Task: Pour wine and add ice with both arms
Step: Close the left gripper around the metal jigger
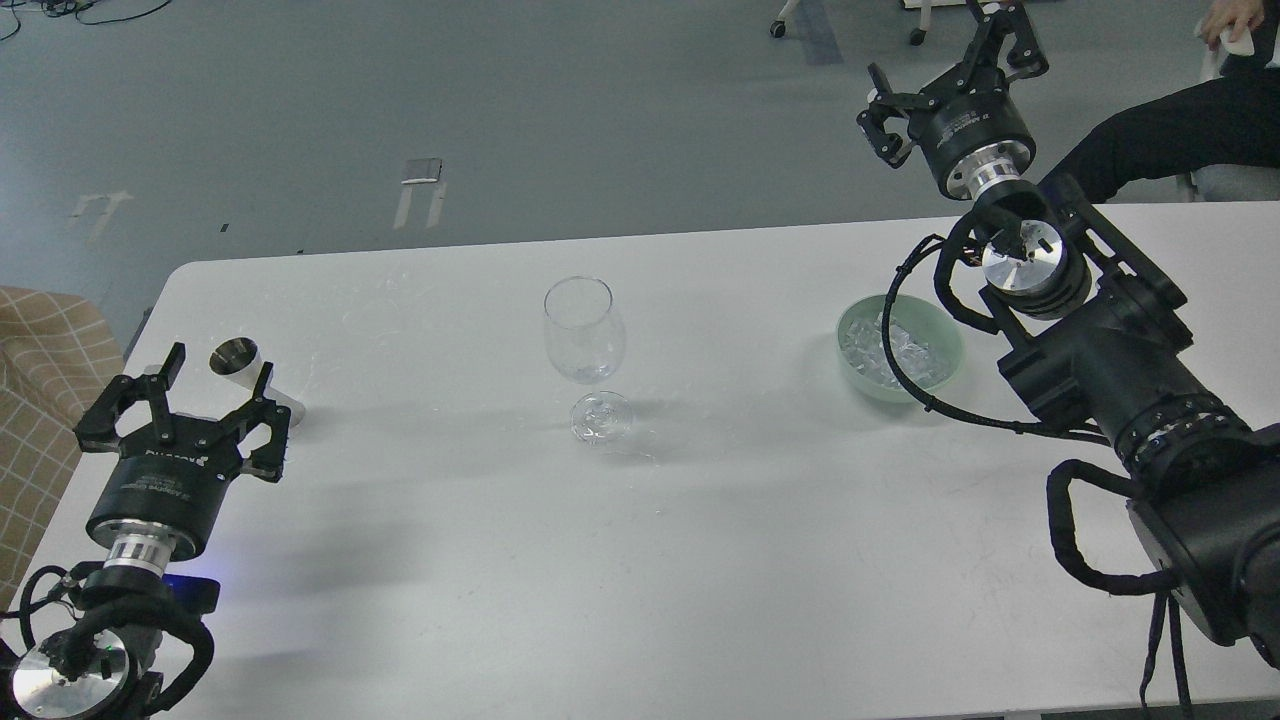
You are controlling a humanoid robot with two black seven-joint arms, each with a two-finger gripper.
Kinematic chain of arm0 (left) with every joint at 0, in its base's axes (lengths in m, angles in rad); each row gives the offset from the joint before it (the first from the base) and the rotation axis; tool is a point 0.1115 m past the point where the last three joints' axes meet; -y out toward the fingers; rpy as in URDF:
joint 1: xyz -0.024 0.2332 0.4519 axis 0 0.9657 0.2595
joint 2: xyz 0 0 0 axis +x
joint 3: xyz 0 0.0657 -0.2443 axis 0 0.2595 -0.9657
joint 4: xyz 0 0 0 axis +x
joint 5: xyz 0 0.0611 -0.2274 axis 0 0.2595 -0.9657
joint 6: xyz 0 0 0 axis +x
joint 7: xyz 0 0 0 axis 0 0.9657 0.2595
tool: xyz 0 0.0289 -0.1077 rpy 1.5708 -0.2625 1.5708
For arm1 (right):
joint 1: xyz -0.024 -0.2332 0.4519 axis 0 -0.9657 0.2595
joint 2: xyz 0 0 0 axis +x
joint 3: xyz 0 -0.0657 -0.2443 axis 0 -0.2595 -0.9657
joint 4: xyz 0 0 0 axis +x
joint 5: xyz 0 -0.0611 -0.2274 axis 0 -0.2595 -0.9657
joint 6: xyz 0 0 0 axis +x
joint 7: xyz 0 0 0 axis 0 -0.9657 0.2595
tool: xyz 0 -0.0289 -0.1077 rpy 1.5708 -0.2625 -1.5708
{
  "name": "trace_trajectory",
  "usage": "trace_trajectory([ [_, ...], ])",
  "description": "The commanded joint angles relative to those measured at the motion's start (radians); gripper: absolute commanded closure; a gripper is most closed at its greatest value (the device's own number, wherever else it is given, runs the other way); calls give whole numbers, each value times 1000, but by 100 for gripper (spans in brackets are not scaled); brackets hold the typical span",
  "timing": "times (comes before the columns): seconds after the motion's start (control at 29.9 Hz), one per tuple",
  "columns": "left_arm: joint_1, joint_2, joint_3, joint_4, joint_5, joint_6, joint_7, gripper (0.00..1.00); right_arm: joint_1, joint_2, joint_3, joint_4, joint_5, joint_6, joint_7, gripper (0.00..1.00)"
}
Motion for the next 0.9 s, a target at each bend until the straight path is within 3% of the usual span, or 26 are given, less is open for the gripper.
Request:
trace_trajectory([
  [0.0,-6,-27,-1,59,-3,-8,1,28,6,0,-1,-1,-2,-8,1,0],
  [0.27,-51,-87,-5,204,-6,-8,18,29,6,0,-2,-4,-3,-18,1,0],
  [0.37,-96,-99,-8,263,-6,-8,33,40,6,0,-1,-4,-5,-21,1,0],
  [0.53,-180,-107,-8,356,-6,-8,34,47,6,-10,-1,-4,-5,-28,1,0],
  [0.87,-317,-107,-12,545,-8,-8,35,45,6,-19,-18,-4,-3,-29,-1,0],
])
